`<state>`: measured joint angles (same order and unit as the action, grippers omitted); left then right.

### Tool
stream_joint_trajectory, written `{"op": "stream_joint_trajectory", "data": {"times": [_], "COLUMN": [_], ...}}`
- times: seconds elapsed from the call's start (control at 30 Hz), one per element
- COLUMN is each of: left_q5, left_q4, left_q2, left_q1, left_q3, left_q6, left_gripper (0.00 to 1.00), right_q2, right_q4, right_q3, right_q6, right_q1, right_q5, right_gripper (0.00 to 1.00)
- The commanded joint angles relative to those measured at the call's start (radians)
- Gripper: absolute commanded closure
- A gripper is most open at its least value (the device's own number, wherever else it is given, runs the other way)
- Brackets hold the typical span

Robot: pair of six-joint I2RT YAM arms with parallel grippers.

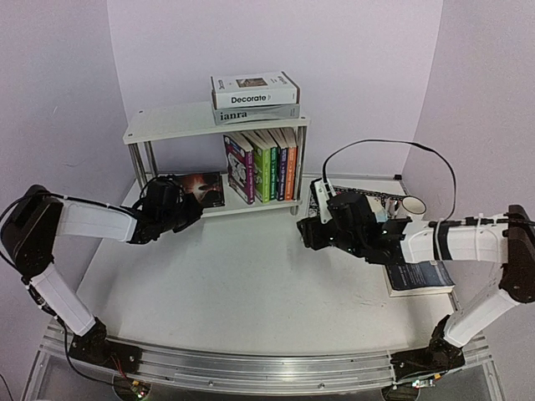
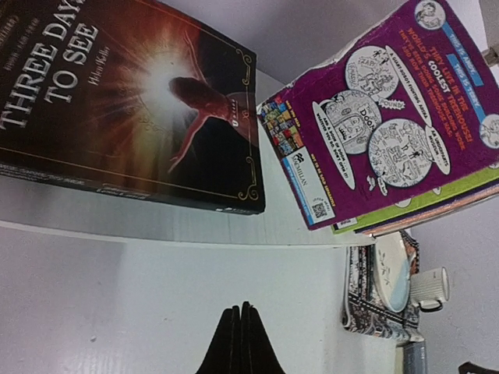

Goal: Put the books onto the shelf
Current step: Place the book on the shelf, then adjust the book on the shelf.

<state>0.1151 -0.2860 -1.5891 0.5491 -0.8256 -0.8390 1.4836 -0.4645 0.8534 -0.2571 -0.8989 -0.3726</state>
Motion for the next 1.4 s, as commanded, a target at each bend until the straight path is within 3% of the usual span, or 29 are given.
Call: {"op": "stream_joint_trajectory", "data": {"times": [0.0,0.5,0.8,1.03,1.37], "left_q5": [-0.164,-0.234,-0.196,-0.206,-0.285], "left_q4": [-0.292,-0.473,-0.501,-0.513,-0.529], "left_q2": [-0.112,-0.403,-0.525,-0.6,-0.708], "left_q1": [-0.05,-0.106,-0.119,-0.135,-0.128], "left_q3": [-0.088,-0.339,-0.511,-0.598,-0.73], "left_q6": [-0.172,-0.344,-0.342,-0.367,-0.406], "left_gripper": [1.0,1.0,1.0,1.0,1.0], "right_q2": [-0.128,-0.424,-0.493,-0.515,-0.54], "right_q4": [0.046,0.126,0.201,0.225,0.261], "right_q3": [-0.066,-0.201,-0.207,-0.197,-0.191], "right_q6": [-0.032,-0.001,0.012,0.022,0.025], "right_q1": [0.005,0.012,0.011,0.011,0.011], "right_q5": [0.024,-0.002,-0.011,-0.014,-0.013], "right_gripper": [0.35,0.34,0.09,0.02,0.02]}}
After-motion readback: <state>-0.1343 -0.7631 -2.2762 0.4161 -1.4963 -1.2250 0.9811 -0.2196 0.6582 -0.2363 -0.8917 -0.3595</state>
